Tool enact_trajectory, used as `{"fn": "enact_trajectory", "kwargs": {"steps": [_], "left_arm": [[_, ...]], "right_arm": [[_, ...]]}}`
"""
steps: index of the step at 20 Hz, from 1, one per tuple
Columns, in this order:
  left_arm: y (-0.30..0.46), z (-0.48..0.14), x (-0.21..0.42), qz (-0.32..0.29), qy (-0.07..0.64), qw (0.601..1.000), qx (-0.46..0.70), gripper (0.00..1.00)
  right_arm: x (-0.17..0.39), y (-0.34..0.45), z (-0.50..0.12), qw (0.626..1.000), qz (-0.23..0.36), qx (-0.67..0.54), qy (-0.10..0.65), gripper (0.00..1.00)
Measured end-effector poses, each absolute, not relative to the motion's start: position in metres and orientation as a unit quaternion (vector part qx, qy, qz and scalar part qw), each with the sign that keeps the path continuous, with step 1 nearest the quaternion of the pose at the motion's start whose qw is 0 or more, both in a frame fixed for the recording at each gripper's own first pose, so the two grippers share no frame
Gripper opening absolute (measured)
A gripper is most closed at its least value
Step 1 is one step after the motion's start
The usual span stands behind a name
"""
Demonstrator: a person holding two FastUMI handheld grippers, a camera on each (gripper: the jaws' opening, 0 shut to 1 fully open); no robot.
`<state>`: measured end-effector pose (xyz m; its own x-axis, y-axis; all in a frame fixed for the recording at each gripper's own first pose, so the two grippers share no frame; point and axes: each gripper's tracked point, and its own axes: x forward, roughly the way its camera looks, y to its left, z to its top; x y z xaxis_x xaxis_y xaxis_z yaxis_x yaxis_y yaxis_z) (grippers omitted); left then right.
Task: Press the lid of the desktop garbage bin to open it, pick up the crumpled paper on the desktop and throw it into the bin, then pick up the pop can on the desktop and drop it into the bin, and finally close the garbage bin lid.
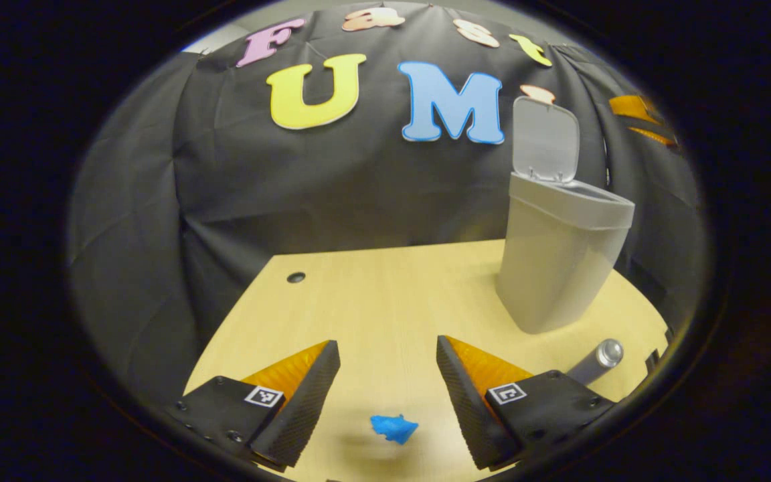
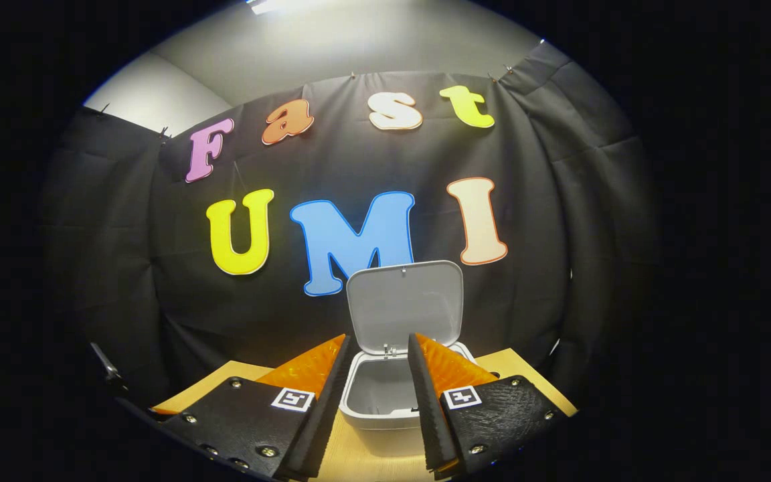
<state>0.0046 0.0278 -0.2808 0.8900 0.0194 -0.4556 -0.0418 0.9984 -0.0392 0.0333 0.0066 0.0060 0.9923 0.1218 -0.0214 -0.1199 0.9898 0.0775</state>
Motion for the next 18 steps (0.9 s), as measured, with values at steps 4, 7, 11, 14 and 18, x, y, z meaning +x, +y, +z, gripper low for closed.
{"fn": "enact_trajectory", "kwargs": {"steps": [4, 7, 11, 14, 18], "left_arm": [[0.024, -0.332, -0.004, 0.016, 0.272, 0.961, -0.041, 0.96], [0.018, -0.364, -0.008, 0.013, 0.297, 0.953, -0.056, 0.96], [0.023, -0.402, -0.014, 0.022, 0.324, 0.944, -0.053, 0.96], [0.022, -0.421, -0.019, 0.024, 0.341, 0.938, -0.055, 0.96], [0.022, -0.443, -0.020, 0.030, 0.359, 0.931, -0.061, 0.96]], "right_arm": [[0.025, -0.002, 0.002, 0.998, 0.050, 0.035, 0.021, 0.56], [0.020, -0.010, -0.002, 0.998, 0.040, 0.030, 0.028, 0.56], [0.016, -0.016, -0.010, 0.998, 0.031, 0.026, 0.041, 0.56], [0.013, -0.021, -0.016, 0.998, 0.024, 0.019, 0.050, 0.56], [0.013, -0.027, -0.021, 0.998, 0.017, 0.020, 0.058, 0.56]]}}
